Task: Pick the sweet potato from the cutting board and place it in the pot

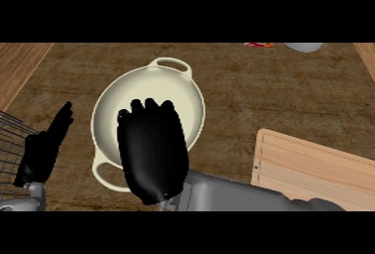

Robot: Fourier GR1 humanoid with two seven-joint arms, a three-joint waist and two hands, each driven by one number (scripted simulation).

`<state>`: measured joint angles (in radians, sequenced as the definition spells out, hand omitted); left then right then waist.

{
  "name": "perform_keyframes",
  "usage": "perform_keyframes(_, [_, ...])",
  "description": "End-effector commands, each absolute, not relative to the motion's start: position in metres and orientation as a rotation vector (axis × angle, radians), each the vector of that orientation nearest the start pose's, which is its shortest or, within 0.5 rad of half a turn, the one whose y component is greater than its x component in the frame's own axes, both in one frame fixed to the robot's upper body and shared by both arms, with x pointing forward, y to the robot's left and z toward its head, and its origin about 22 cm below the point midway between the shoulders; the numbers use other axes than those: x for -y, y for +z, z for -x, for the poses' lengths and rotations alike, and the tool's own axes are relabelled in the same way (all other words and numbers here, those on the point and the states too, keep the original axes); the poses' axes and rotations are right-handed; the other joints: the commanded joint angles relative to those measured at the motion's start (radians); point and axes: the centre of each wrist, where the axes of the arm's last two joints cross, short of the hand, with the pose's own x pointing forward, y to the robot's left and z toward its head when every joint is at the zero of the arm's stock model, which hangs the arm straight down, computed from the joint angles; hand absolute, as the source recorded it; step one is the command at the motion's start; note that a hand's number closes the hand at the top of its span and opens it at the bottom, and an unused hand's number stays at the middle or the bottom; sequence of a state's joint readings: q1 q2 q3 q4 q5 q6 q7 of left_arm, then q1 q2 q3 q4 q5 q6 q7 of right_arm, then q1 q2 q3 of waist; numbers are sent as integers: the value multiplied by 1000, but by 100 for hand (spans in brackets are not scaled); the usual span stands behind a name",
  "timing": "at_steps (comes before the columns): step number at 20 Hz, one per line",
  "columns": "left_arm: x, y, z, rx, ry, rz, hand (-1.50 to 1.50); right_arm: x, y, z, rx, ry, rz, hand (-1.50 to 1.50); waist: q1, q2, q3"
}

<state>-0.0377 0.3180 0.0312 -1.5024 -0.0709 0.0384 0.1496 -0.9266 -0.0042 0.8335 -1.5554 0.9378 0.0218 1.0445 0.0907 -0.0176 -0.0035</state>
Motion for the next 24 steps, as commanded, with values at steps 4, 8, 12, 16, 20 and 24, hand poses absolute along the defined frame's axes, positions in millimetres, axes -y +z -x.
perform_keyframes(4, [-303,14,-251,1396,-225,-356,0,-59,189,-214,1775,853,963,150,-2,14,0])
perform_keyframes(8, [-323,17,-253,1401,-205,-411,0,-67,215,-227,1815,798,943,150,-23,18,0])
perform_keyframes(12, [-310,16,-247,1388,-192,-388,0,-73,219,-255,1814,785,940,150,-20,21,1])
perform_keyframes(16, [-321,20,-253,1415,-202,-401,0,-78,213,-286,1773,824,994,150,-32,25,1])
perform_keyframes(20, [-319,19,-253,1410,-184,-414,0,-66,192,-324,1759,833,964,150,-37,29,1])
perform_keyframes(24, [-308,26,-256,1439,-201,-382,0,-58,172,-353,1742,844,1015,150,-11,37,1])
